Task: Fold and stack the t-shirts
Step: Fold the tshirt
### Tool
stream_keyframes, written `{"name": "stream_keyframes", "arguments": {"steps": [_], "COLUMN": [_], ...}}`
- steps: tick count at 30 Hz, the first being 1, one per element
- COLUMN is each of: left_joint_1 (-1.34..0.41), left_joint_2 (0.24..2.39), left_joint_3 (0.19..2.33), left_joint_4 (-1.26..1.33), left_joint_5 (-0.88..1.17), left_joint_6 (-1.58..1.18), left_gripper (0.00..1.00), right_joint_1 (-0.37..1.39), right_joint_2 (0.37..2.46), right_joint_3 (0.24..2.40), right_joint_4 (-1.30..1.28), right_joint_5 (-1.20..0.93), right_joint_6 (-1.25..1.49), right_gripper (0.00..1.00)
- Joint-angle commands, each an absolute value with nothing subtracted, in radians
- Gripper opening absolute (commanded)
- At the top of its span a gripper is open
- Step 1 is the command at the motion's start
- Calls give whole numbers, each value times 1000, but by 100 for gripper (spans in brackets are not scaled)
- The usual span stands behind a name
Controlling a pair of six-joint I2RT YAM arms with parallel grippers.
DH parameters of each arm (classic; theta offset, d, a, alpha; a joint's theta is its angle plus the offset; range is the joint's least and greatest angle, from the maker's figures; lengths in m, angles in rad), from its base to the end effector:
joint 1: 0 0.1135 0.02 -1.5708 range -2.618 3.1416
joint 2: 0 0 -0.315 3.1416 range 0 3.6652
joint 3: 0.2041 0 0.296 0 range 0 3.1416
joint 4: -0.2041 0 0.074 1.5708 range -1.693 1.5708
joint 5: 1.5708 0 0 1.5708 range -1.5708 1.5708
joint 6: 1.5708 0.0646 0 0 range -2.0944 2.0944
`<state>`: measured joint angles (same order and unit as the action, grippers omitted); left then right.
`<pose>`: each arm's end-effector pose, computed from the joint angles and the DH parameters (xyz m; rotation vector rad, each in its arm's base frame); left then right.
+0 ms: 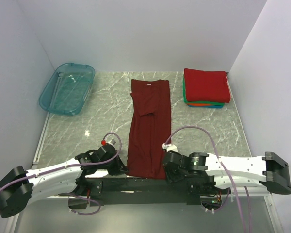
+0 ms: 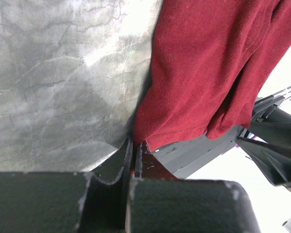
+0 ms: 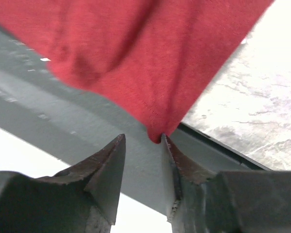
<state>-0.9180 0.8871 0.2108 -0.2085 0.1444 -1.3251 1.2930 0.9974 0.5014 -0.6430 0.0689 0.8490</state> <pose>0.0971 -0.1423 0.1163 -0.4955 2.7588 -0.9894 0.0565 0.1820 0.1672 -0.6029 2.7681 0.4985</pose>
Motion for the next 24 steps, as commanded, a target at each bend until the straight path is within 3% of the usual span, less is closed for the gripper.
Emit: {"name": "stream_keyframes", "arguments": {"steps": [1,8,18,21,22,24], "left_joint_1": [-922,-923,-923,-923,-922,-923], "left_joint_2": [893,900,890,870,864,847], "left_joint_3": [198,207,203,196,196,193], "left_joint_4": [-284,-288,-296,-304,-310,-321], "left_joint_5": [121,123,121,120,118,114], "left_joint_6": [-1312,-1304,-1312,-1318,-1319,-1324], "left_gripper": [0,0,0,0,0,0], "right_joint_1": [1296,1275,1252,1249,1249,1249], "right_joint_2": [904,887,1017,1038,1035,1020], "right_joint_3": [520,538,480,459,453,428], "right_joint_4": [-661,-746,-646,-641,-649,-653], "right_joint_5": [137,247,192,164,155,135], "right_joint_6": [880,1011,1107,1141,1152,1172], "right_gripper": [45,57,55,45,32,21]}}
